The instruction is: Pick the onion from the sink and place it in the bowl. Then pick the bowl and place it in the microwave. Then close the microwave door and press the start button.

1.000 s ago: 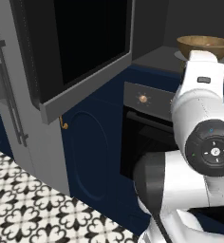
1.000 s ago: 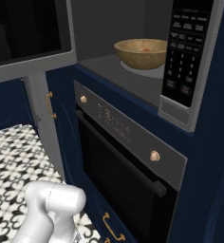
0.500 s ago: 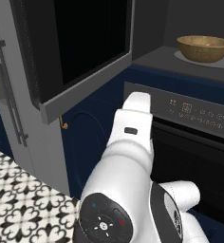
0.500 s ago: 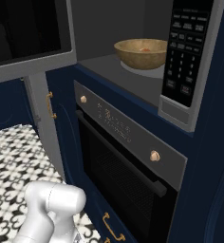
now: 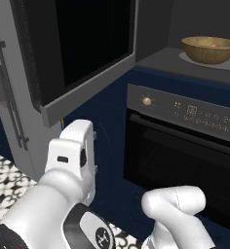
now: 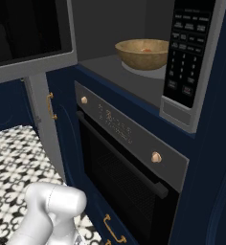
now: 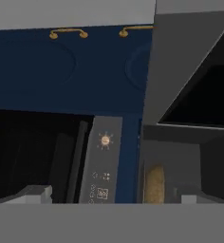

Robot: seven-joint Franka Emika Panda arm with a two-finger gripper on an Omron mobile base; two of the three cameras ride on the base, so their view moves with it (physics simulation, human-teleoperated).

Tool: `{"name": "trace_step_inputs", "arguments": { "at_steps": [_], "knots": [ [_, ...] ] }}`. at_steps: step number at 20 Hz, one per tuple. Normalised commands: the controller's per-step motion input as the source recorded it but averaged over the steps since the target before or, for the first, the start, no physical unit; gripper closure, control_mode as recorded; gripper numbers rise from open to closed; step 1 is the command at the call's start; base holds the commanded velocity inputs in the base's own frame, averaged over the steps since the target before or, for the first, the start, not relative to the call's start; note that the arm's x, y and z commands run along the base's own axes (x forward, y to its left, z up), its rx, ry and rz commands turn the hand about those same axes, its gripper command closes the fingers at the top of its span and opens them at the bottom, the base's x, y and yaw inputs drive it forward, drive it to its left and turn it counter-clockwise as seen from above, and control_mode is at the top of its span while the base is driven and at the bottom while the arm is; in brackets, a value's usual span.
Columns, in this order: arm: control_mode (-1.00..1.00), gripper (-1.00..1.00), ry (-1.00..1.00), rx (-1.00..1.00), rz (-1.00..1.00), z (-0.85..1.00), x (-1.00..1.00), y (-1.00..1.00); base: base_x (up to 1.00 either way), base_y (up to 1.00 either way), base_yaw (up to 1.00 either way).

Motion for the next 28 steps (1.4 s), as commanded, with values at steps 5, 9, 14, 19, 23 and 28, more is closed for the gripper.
{"name": "trace_step_inputs", "arguments": {
  "at_steps": [5,9,14,19,23,28],
  "knots": [
    [-1.0,-1.0,0.07,-0.08,-0.01,-0.43,0.36,0.74,0.0,0.0,0.0],
    [-1.0,-1.0,0.01,-0.07,-0.03,-0.42,0.52,0.63,0.0,0.0,0.0],
    [-1.0,-1.0,0.0,-0.05,-0.04,-0.2,0.92,0.21,0.0,0.0,0.0],
    [-1.0,-1.0,0.0,-0.13,-0.07,-0.22,0.98,0.55,0.0,0.0,0.0],
    [-1.0,-1.0,0.0,-0.13,-0.07,-0.21,0.72,0.6,0.0,0.0,0.0],
    [-1.0,-1.0,-0.05,-0.01,-0.2,0.21,0.03,-0.08,0.0,0.0,0.0]
  ]
}}
